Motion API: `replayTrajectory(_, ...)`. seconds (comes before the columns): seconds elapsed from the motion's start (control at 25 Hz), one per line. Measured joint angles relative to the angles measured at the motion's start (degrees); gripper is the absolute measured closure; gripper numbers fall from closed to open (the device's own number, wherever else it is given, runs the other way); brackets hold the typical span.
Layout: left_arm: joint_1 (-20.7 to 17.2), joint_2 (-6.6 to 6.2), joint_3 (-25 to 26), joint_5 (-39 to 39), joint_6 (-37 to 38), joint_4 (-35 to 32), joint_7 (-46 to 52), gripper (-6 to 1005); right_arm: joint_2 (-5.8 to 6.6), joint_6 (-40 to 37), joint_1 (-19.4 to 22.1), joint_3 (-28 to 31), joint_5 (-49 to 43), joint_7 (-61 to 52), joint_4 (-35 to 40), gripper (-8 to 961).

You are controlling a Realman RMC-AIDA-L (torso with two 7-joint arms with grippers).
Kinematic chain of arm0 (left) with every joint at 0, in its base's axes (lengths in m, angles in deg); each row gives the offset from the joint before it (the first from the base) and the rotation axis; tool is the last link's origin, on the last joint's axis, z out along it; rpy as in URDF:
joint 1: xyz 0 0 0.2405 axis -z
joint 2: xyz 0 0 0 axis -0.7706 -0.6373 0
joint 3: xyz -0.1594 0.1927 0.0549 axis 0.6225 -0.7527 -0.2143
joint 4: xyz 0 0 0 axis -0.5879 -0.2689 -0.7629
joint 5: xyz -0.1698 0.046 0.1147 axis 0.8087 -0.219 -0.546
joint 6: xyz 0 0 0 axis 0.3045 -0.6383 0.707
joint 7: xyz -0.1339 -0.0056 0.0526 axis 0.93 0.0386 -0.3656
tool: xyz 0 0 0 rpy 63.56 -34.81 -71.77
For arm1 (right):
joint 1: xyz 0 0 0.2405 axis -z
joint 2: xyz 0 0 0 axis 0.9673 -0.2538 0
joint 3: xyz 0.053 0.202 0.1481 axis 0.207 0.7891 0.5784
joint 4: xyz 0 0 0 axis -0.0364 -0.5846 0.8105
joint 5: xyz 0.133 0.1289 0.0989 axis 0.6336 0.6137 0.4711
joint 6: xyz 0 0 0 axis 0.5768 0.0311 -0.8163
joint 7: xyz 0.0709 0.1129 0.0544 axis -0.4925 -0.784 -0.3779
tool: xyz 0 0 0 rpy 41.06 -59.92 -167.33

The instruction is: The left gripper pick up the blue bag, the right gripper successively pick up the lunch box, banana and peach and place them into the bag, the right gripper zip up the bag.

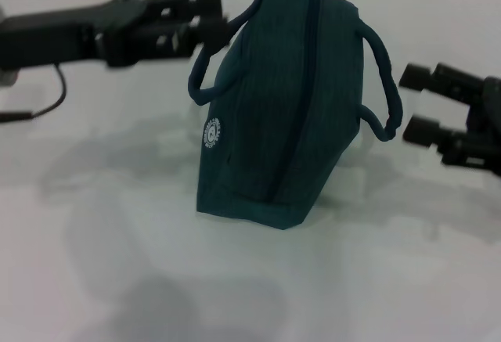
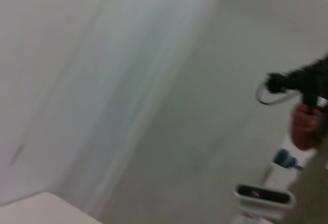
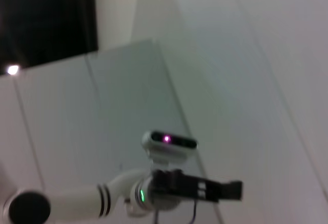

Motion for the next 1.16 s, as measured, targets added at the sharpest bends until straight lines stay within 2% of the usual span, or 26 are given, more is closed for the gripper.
replayTrajectory(0.08,-1.92,-0.17,0.24,0.04,2.93,-0.22,-2.81,118,-0.37,-0.04,-0.01,-0.16,-2.55,1.25,0.74,113)
replayTrajectory(0.2,-5.5,-0.08,0.31,-0.27,4.86,-1.35,-8.11,118,-1.65,0.3,0.18,-0.22,-7.31,2.87,2.91,112)
replayTrajectory(0.28,-7.8,0.13,0.14,-0.46,5.04,-1.82,-12.71,118,-2.64,1.36,0.52,-0.26,-10.5,4.48,4.39,111)
replayTrajectory(0.4,-10.77,0.81,0.03,-0.84,5.71,-1.65,-19.71,118,-3.15,2.94,0.64,-0.84,-11.6,5.81,4.07,109)
replayTrajectory(0.84,-11.51,2.06,-0.02,-5.25,5.73,-1.43,-21.07,118,-3.35,3.13,0.16,-1.19,-11.25,7.15,3.16,106)
replayTrajectory(1.16,-11.76,2.42,-0.13,-6.26,5.76,-1.39,-21.1,118,-3.41,2.99,0.12,-1.28,-11.25,7.19,2.79,106)
